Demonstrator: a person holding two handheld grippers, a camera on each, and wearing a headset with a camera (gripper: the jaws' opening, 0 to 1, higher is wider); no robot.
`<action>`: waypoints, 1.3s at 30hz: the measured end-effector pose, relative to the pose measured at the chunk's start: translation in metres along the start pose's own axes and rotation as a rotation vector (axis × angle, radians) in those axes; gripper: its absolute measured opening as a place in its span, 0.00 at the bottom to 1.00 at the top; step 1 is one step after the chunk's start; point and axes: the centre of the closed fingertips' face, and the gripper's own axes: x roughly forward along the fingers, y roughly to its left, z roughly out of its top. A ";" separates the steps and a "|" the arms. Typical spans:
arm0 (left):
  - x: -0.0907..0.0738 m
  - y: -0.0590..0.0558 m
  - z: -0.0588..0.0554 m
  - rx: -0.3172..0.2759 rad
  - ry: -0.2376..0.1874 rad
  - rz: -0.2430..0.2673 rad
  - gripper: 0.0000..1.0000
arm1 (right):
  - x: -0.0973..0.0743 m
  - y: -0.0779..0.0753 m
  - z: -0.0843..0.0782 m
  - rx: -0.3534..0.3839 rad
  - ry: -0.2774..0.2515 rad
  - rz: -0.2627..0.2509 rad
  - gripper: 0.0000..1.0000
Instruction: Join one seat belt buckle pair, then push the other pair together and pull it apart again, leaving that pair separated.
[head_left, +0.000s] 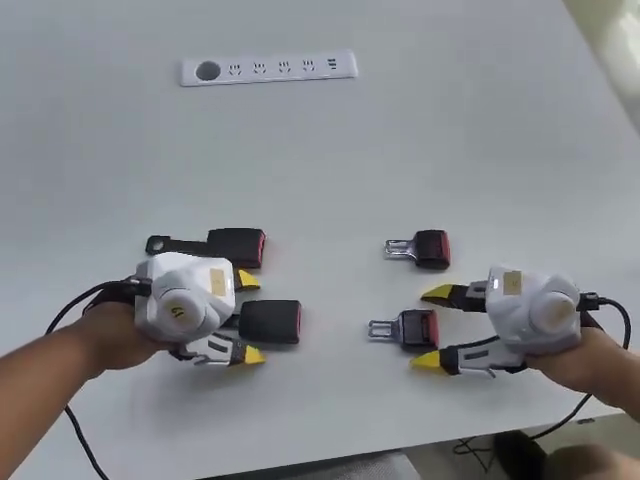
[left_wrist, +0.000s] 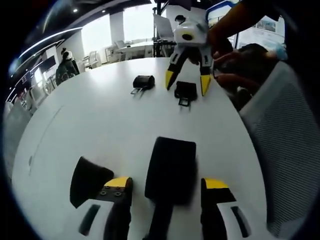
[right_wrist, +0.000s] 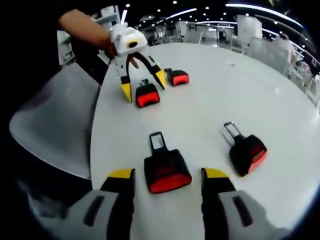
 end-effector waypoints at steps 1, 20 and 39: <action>0.000 0.000 0.001 0.003 -0.002 -0.002 0.56 | -0.001 0.000 0.000 0.000 0.000 0.004 0.54; 0.000 -0.001 0.003 0.078 0.011 -0.054 0.35 | -0.003 0.000 -0.004 -0.056 -0.036 0.039 0.37; 0.000 -0.003 0.001 0.065 0.023 -0.057 0.35 | -0.001 0.007 0.008 -0.043 -0.113 0.044 0.36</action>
